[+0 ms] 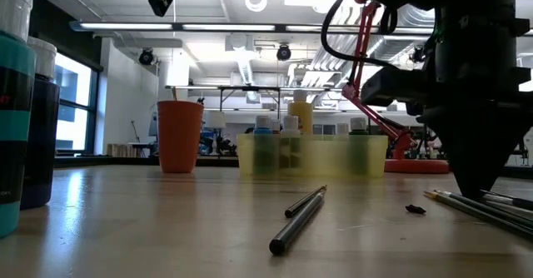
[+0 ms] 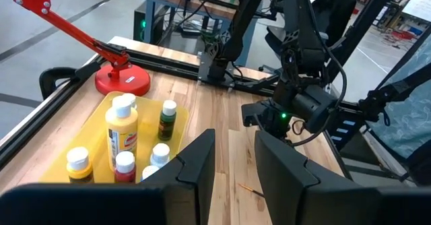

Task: Pick & Place Paint Supplies
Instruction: Put the silver paintbrush into the orange cup

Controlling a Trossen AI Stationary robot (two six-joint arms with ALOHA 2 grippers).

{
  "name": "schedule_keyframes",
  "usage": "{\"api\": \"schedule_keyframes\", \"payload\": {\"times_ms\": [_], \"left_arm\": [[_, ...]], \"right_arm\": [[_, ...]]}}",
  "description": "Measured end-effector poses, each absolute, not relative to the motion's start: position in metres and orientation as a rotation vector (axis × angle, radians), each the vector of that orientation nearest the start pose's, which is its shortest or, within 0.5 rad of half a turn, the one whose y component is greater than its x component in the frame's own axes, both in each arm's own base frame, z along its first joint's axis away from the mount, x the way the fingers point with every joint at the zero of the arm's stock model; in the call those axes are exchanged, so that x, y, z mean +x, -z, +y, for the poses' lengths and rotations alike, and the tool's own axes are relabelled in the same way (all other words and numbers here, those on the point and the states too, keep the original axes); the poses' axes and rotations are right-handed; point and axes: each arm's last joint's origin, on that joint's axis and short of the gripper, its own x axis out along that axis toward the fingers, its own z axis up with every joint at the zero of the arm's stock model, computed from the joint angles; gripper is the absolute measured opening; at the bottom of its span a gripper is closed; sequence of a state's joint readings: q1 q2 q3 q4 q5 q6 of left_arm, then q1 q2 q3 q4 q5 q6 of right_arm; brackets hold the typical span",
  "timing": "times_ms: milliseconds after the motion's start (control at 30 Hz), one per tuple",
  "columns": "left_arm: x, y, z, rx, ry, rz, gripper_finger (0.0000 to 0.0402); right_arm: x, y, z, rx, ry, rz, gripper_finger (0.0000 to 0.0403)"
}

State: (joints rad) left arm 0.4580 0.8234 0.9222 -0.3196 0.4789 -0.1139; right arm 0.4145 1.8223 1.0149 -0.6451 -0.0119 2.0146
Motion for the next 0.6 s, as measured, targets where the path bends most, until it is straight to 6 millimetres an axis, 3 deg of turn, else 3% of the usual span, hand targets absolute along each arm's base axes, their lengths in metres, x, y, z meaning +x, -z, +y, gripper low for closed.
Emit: {"api": "schedule_keyframes", "payload": {"times_ms": [300, 600], "left_arm": [[0.158, -0.360, 0.063, -0.212, 0.010, 0.200, 0.0104], [0.158, -0.361, 0.063, -0.208, 0.011, 0.196, 0.0104]], "right_arm": [[0.280, -0.140, 0.122, 1.268, 1.044, 1.164, 0.0004], [0.275, -0.175, 0.116, 1.239, 0.918, 1.044, 0.0004]]}}
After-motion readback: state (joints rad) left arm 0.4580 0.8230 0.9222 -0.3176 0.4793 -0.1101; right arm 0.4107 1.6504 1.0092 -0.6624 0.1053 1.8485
